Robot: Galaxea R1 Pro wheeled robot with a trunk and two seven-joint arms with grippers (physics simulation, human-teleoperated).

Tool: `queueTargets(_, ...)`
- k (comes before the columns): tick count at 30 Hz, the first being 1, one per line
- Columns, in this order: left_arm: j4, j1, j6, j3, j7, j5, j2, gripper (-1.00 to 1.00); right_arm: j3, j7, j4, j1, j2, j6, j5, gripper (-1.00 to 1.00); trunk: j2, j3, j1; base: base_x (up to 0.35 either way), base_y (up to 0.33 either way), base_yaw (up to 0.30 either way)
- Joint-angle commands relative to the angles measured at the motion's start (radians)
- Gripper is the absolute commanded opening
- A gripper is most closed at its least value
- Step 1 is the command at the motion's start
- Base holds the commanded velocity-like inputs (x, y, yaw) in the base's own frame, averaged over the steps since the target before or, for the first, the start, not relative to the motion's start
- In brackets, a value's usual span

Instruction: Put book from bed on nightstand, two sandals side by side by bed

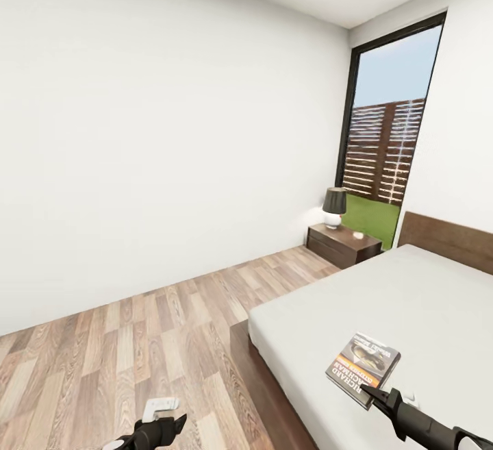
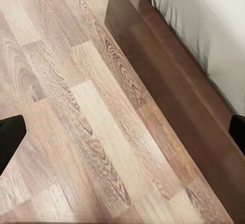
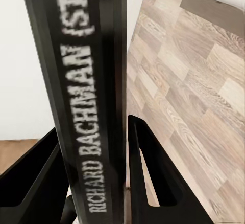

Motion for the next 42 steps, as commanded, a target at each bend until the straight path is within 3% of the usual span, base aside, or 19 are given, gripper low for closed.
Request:
queueTargets(1, 0.002, -0.001, -0.003, -0.008, -0.003, 0.010, 0.000, 1.00, 0.004, 0.001, 0.000, -0.001, -0.001, 0.008, -0.013, -1.00, -0.002, -0.003, 0.000, 0.000, 0.000, 0.181)
queueTargets(42, 0.002, -0.001, -0.003, -0.008, -0.003, 0.010, 0.000, 1.00, 0.004, 0.001, 0.000, -0.001, -0.001, 0.008, -0.013, -1.00, -0.002, -0.053, 0.000, 0.000, 0.000, 0.187)
